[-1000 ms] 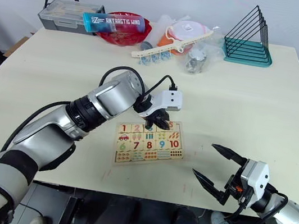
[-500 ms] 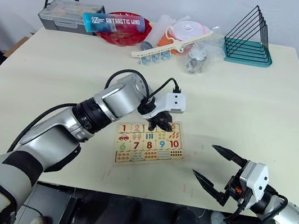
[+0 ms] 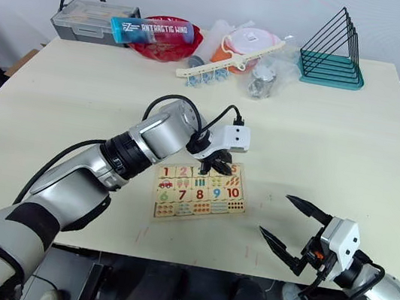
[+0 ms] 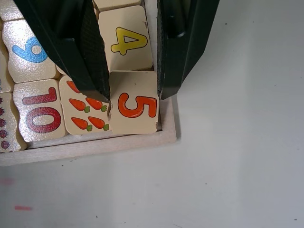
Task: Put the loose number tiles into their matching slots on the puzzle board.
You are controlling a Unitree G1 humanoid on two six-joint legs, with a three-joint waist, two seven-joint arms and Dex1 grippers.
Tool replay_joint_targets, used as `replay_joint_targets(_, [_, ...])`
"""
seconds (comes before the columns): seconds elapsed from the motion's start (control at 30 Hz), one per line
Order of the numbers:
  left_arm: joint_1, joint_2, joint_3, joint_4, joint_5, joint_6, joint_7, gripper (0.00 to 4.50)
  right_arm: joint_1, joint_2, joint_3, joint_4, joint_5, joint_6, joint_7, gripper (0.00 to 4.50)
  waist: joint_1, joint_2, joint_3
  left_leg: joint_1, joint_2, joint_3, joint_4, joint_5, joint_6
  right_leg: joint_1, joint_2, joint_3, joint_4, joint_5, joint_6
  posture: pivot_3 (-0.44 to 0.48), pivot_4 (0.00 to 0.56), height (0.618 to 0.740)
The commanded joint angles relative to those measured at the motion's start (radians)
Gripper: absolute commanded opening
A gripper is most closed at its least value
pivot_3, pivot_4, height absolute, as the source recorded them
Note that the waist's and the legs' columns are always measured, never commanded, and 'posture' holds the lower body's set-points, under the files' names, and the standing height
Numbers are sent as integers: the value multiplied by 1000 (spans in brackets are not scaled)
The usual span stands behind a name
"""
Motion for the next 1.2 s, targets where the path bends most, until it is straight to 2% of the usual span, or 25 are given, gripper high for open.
replay_joint_targets(0.03, [-2,3,7,-27,10,1,-12,973,2,-8,-16,-42,15,-13,-2,4500,0,0,0,0,0,0,0,0,0,0,0,0,0,0,0,0,150,740])
replay_joint_targets(0.7, [13,-2,10,-32,15,16,-3,973,-2,-13,-13,-41,16,-11,1,4500,0,0,0,0,0,0,0,0,0,0,0,0,0,0,0,0,150,740])
replay_joint_targets(0.77, [12,-2,11,-35,11,26,-6,1975,-3,-12,-12,-40,16,-11,1,4500,0,0,0,0,0,0,0,0,0,0,0,0,0,0,0,0,150,740])
replay_joint_targets(0.8, [11,-2,14,-39,7,34,-8,2205,-3,-12,-11,-39,15,-12,1,4500,0,0,0,0,0,0,0,0,0,0,0,0,0,0,0,0,150,740])
replay_joint_targets(0.9, [0,-4,31,-51,-5,57,-12,3568,0,-10,-10,-34,12,-16,4,4500,0,0,0,0,0,0,0,0,0,0,0,0,0,0,0,0,150,740])
replay_joint_targets(0.97, [-6,-3,37,-56,-11,63,-16,4322,1,-10,-10,-33,12,-16,4,4500,0,0,0,0,0,0,0,0,0,0,0,0,0,0,0,0,150,740])
replay_joint_targets(1.0, [-11,-2,43,-60,-16,69,-17,4485,1,-9,-8,-32,11,-17,5,4500,0,0,0,0,0,0,0,0,0,0,0,0,0,0,0,0,150,740])
replay_joint_targets(1.2, [-36,19,89,-102,-68,105,-50,4485,-6,-10,-4,-29,7,-16,5,4500,0,0,0,0,0,0,0,0,0,0,0,0,0,0,0,0,150,740])
